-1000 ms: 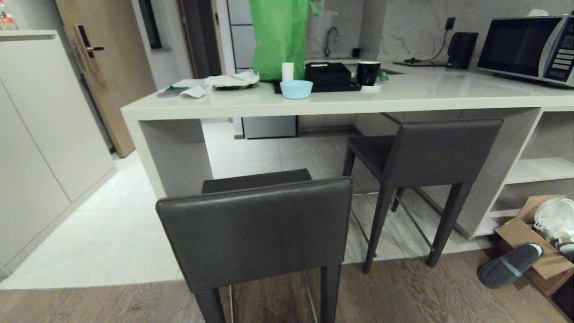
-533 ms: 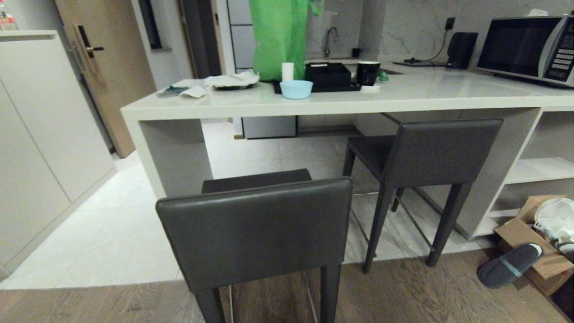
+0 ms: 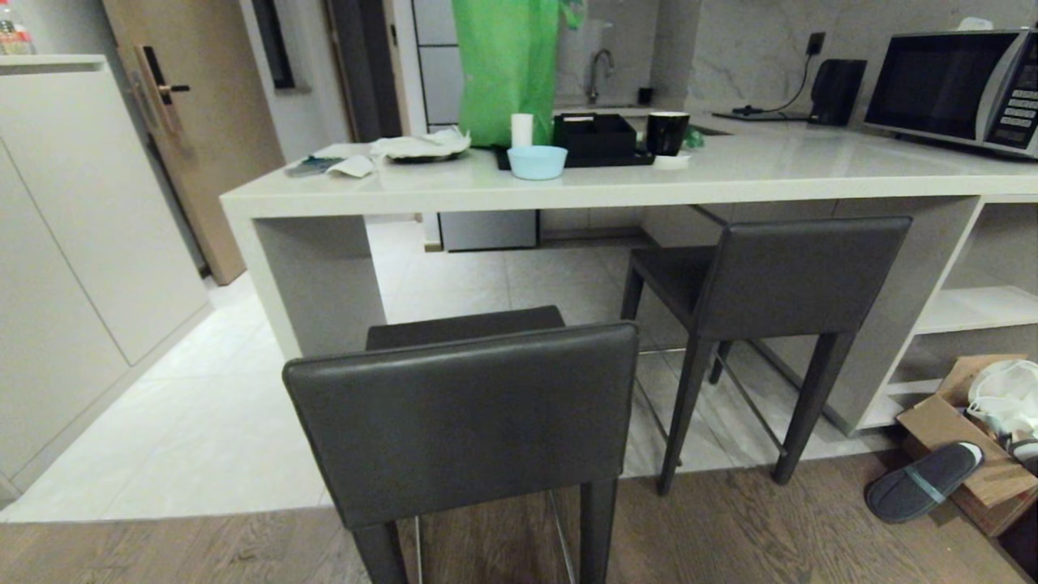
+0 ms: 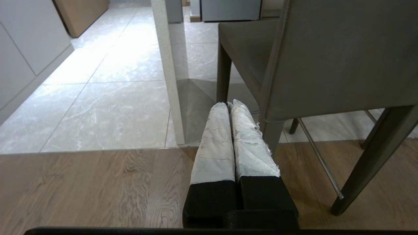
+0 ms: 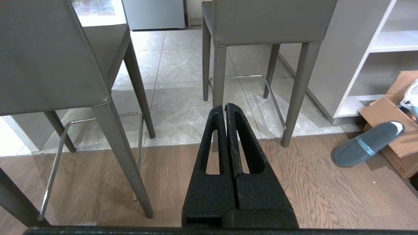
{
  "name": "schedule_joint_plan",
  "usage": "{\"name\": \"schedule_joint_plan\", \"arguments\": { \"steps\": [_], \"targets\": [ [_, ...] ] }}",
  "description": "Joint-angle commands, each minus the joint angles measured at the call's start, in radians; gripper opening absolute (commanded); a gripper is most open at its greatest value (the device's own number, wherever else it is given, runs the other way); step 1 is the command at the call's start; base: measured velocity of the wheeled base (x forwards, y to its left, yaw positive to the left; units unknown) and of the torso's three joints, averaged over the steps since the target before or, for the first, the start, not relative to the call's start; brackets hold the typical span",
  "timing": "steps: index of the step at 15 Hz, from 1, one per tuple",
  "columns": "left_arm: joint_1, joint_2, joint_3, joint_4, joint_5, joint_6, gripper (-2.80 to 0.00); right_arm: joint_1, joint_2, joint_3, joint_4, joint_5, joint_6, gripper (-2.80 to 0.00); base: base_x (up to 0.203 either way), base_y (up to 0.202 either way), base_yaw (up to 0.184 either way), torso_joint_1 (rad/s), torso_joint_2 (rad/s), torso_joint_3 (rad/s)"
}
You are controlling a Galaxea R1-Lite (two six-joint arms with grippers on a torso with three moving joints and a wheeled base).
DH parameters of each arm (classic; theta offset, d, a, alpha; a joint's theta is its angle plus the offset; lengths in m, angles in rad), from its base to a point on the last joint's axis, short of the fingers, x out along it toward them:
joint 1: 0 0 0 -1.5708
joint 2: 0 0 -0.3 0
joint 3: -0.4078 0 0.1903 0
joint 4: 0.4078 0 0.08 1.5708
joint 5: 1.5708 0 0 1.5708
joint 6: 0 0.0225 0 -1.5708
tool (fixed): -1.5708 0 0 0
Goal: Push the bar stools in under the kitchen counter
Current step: Pull the gray chair out from under the dining table
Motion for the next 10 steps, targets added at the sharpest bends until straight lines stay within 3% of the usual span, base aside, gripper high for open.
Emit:
{"name": "schedule_joint_plan", "arguments": {
  "steps": [1, 4, 10],
  "targets": [
    [0.001, 0.0, -0.001, 0.0, 0.0, 0.001, -2.8, 0.0, 0.002, 0.0, 0.0, 0.0, -0.001, -2.8, 0.0, 0.0, 0.0, 0.0, 0.0, 0.0],
    [0.001, 0.0, -0.001, 0.0, 0.0, -0.001, -2.8, 0.0, 0.002, 0.0, 0.0, 0.0, -0.001, -2.8, 0.004, -0.101, 0.004, 0.007, 0.0, 0.0],
    [0.001, 0.0, 0.001, -0.001, 0.0, -0.001, -2.8, 0.0, 0.002, 0.0, 0.0, 0.0, 0.001, -2.8, 0.0, -0.195, 0.003, 0.003, 0.0, 0.002]
  ]
}}
